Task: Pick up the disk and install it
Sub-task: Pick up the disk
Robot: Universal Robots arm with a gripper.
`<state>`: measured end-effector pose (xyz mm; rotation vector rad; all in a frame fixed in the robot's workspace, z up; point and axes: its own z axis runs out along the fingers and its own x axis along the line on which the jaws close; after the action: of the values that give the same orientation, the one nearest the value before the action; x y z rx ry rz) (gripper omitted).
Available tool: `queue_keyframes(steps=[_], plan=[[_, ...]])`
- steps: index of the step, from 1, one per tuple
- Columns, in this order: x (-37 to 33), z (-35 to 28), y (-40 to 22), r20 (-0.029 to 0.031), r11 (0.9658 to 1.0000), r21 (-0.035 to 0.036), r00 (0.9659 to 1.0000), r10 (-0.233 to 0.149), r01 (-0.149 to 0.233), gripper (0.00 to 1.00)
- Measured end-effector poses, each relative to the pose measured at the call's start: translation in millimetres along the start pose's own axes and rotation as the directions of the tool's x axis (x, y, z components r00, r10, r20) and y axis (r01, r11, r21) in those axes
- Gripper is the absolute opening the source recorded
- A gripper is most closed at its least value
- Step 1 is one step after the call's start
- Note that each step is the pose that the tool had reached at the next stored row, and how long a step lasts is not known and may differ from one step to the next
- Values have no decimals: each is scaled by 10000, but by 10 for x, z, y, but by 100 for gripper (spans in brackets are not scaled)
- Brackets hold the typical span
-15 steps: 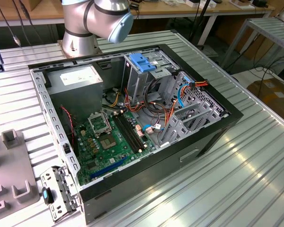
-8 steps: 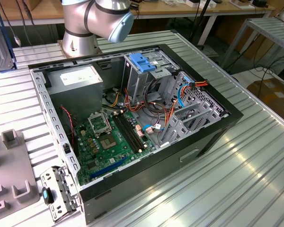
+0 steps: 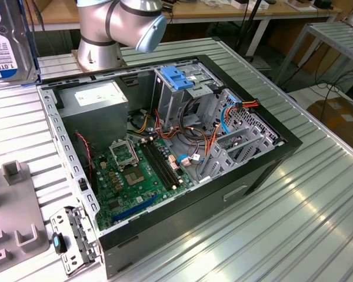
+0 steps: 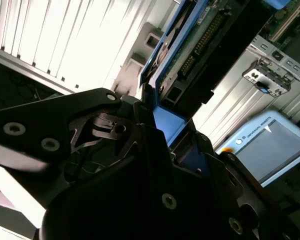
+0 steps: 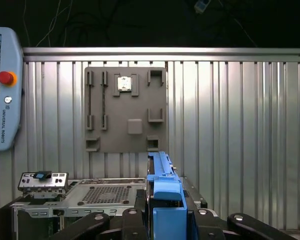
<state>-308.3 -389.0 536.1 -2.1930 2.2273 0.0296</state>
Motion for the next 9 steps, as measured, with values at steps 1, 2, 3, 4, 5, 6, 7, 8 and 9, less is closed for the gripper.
queue_keyframes(steps=[1, 2, 3, 4, 5, 6, 7, 8, 9], plan=[[-1, 0, -46, -1, 10000, 0, 10000, 0, 0, 37], [-1, 0, -79, 0, 10000, 0, 10000, 0, 0, 37], [-2, 0, -106, 0, 10000, 0, 10000, 0, 0, 37], [-2, 0, -141, -1, 10000, 0, 10000, 1, -1, 37], [-2, 0, -165, 0, 10000, 0, 10000, 1, -1, 37], [-3, 0, -194, 0, 10000, 0, 10000, 0, 0, 37], [-3, 0, -218, 0, 10000, 1, 10000, 0, 0, 37], [-3, -1, -246, -1, 10000, 0, 10000, 0, 0, 37], [-4, -1, -271, -1, 10000, 0, 10000, 0, 0, 37]])
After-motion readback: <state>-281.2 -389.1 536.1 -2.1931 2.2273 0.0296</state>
